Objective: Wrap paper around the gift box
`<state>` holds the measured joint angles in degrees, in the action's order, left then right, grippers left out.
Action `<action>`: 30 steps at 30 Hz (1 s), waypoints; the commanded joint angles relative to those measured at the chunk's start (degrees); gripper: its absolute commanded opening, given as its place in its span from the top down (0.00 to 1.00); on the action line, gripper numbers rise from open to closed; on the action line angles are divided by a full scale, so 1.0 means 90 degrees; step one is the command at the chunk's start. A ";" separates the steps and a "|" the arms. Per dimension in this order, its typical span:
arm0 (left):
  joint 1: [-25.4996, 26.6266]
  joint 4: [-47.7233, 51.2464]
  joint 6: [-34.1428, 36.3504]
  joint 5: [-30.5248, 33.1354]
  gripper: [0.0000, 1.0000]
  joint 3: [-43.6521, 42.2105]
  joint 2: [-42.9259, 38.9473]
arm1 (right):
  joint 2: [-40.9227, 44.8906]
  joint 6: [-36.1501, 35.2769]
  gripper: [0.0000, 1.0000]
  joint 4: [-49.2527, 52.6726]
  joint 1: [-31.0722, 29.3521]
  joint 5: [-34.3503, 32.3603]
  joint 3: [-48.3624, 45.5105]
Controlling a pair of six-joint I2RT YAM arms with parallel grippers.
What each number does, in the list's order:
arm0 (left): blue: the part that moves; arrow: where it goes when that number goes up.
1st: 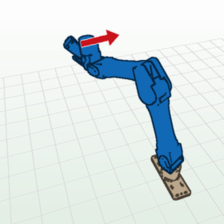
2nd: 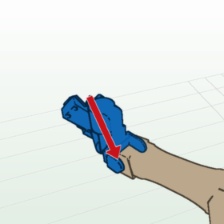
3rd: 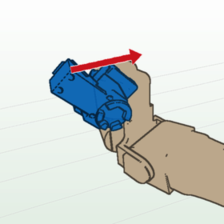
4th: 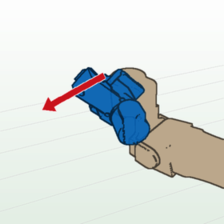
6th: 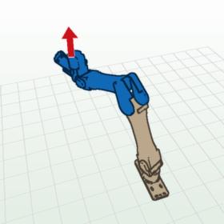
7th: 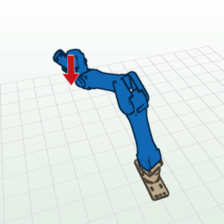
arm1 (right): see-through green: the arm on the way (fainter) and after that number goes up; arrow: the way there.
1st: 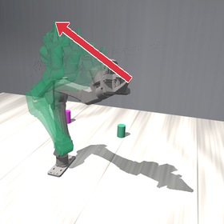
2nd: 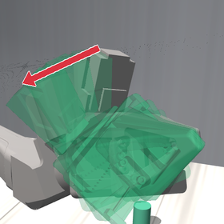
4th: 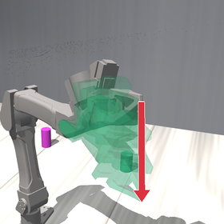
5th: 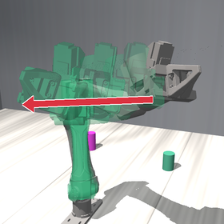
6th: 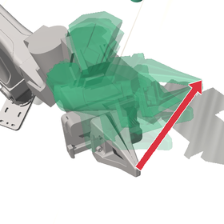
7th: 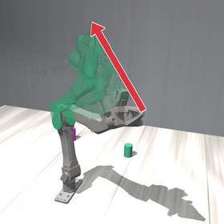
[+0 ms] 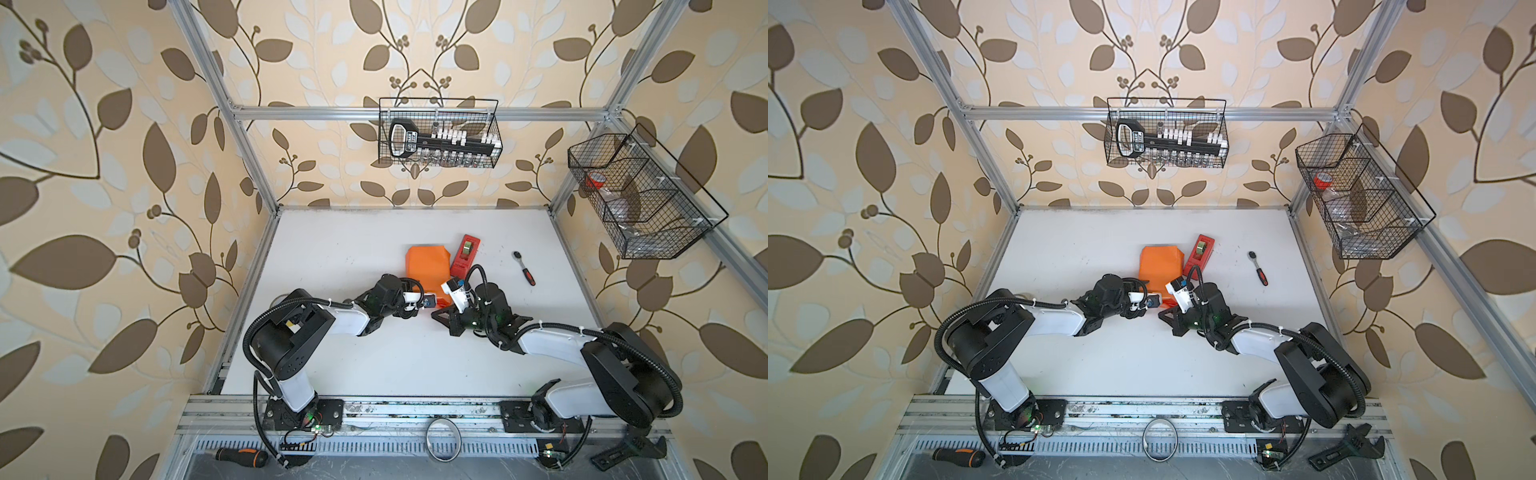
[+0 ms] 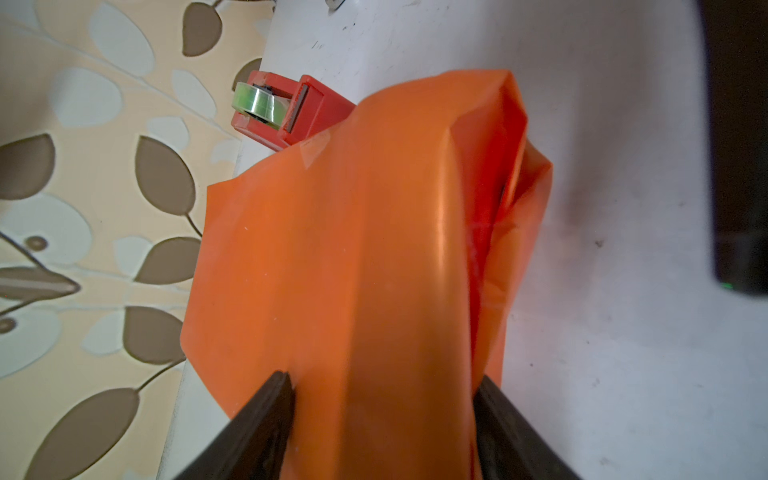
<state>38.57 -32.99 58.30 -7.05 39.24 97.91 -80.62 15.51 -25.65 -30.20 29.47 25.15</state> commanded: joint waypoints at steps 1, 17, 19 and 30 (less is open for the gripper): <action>-0.0107 0.1085 0.0153 0.0147 0.33 -0.0050 0.0274 | 0.0043 -0.0117 1.00 -0.0382 0.0052 0.0162 -0.0030; -0.0117 0.1135 0.0147 0.0147 0.33 -0.0024 0.0284 | -0.0245 0.0145 1.00 -0.0873 0.0251 0.0358 -0.0060; -0.0111 0.1137 0.0141 0.0141 0.33 -0.0023 0.0284 | -0.0285 0.0166 1.00 -0.0929 0.0250 0.0396 -0.0069; -0.0121 0.1176 0.0134 0.0146 0.33 0.0007 0.0294 | -0.0500 0.0247 1.00 -0.1047 0.0220 0.0457 -0.0148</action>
<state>38.52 -32.08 58.22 -6.98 39.88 98.00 -84.33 18.02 -33.45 -28.05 32.42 24.75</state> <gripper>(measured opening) 0.674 0.047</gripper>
